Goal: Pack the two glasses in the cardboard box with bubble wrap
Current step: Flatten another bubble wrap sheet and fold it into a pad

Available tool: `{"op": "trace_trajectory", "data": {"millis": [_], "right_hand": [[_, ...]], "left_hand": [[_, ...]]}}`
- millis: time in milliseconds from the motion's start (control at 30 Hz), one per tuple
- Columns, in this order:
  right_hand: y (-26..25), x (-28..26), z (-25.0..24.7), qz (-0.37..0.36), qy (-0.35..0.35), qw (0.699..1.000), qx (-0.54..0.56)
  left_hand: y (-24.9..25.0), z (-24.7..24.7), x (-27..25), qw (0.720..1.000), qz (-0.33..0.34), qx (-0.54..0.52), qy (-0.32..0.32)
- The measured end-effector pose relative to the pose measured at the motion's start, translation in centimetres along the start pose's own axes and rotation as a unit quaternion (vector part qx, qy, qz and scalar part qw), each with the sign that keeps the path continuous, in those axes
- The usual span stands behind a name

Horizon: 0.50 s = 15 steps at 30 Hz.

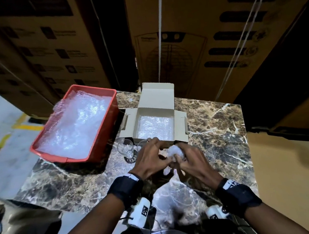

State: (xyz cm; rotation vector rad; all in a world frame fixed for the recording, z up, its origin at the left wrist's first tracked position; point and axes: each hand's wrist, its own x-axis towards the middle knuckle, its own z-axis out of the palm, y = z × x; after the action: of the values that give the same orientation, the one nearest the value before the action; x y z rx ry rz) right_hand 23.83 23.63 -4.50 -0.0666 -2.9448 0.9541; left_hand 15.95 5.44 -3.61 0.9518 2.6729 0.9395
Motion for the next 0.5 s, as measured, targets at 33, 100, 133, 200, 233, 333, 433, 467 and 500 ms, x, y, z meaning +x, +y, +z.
{"op": "trace_trajectory", "data": {"millis": [33, 100, 133, 200, 233, 333, 433, 467, 500], "right_hand": [[-0.5, 0.6, 0.0, 0.001, 0.011, 1.0, 0.011], [-1.5, 1.6, 0.0, 0.005, 0.027, 0.999, 0.038], [-2.1, 2.1, 0.0, 0.005, 0.032, 0.998, 0.049], [-3.1, 3.1, 0.2, 0.0, 0.046, 0.997, 0.063], [-3.6, 3.6, 0.3, -0.004, 0.05, 0.996, 0.072], [-5.1, 4.9, 1.2, -0.029, 0.053, 0.994, 0.086], [-6.6, 6.1, 1.9, -0.045, 0.032, 0.997, 0.052], [-7.0, 6.5, 2.1, -0.056, 0.018, 0.998, 0.037], [-7.2, 6.8, 2.3, -0.068, 0.001, 0.998, 0.019]], "left_hand": [[-0.8, -0.7, -0.2, 1.0, 0.0, 0.001, 0.019], [-2.4, -1.6, -0.6, 0.998, -0.008, 0.028, 0.052], [-3.2, -2.2, -0.8, 0.997, -0.018, 0.044, 0.066], [-4.7, -3.0, -1.1, 0.994, -0.044, 0.067, 0.08], [-5.3, -3.3, -1.3, 0.993, -0.054, 0.076, 0.076], [-6.9, -4.1, -1.5, 0.993, -0.07, 0.09, 0.035], [-8.1, -3.9, -1.3, 0.995, -0.063, 0.073, 0.011], [-8.5, -3.7, -1.1, 0.996, -0.059, 0.065, 0.005], [-8.8, -3.4, -1.0, 0.997, -0.055, 0.06, 0.0]]}}
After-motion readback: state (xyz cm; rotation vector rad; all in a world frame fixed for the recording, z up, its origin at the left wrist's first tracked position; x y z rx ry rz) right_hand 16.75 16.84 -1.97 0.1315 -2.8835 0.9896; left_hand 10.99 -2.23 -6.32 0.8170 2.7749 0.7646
